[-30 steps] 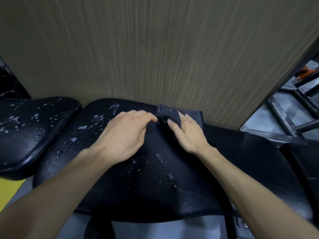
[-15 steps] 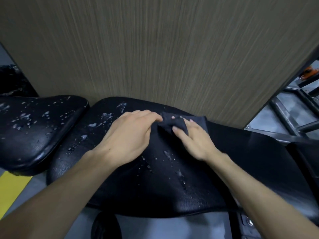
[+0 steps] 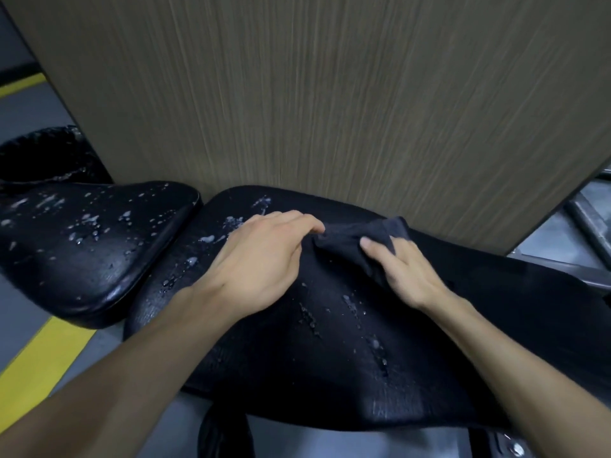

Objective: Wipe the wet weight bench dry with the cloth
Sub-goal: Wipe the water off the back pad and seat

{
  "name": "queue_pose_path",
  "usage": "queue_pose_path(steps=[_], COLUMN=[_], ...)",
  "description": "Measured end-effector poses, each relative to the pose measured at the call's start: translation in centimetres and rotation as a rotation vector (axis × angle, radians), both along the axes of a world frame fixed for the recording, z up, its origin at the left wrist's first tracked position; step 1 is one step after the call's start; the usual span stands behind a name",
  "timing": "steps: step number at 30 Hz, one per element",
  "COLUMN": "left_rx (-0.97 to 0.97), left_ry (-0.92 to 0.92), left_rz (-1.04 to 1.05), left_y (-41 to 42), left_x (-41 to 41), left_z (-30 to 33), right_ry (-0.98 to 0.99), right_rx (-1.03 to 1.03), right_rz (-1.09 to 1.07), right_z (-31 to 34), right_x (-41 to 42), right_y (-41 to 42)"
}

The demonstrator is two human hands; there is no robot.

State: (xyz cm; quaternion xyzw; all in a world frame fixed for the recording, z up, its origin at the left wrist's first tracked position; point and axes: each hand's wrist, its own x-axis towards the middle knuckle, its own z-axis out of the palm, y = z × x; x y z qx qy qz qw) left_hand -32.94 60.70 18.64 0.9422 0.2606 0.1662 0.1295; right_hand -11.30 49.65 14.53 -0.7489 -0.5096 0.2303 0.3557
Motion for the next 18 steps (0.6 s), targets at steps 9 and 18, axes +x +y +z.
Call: queue_pose_path(steps=[9, 18], left_rx=[0.015, -0.016], left_ry=[-0.002, -0.031], left_rz=[0.004, -0.016], left_y=[-1.4, -5.4], left_x=[-1.1, -5.0], left_z=[0.9, 0.4], right_ry=[0.038, 0.076], right_rx=[-0.036, 0.014], right_rz=[-0.190, -0.546], right_z=[0.7, 0.8], right_x=[-0.4, -1.5], right_y=[1.6, -9.0])
